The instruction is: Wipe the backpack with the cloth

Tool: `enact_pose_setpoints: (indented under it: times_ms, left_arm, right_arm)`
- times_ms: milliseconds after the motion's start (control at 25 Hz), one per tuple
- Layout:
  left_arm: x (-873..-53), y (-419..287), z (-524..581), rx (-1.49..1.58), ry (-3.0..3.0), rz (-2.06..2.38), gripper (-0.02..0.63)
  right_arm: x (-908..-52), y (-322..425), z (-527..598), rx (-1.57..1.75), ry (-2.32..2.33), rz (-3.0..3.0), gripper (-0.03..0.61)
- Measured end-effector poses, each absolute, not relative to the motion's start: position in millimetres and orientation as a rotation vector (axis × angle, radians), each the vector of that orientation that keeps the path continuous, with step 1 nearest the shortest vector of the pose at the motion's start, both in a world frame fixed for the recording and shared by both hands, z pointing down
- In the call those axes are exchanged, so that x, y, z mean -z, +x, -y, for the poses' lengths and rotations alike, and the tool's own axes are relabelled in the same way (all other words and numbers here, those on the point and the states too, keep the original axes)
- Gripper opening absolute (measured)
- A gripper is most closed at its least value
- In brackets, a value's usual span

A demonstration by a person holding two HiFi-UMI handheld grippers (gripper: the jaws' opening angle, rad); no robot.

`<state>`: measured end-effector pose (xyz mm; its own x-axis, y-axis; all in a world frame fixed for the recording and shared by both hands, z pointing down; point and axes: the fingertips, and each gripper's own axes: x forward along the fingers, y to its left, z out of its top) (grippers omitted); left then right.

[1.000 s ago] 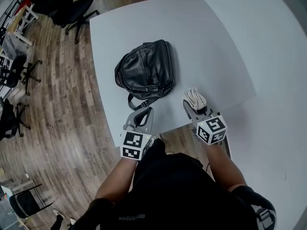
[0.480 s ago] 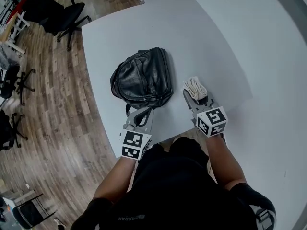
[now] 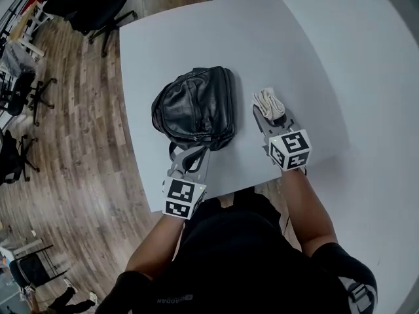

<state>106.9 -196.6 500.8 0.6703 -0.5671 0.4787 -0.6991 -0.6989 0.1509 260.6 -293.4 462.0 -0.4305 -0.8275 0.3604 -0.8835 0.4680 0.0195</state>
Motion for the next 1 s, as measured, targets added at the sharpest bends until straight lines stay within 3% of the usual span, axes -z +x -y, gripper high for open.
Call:
enact_pose_setpoints:
  times_ms: [1000]
  left_arm:
    - [-514, 123, 237, -0.57, 2.321, 1.378, 0.005]
  right_arm:
    - [-557, 281, 432, -0.338, 1.189, 2.454, 0.11]
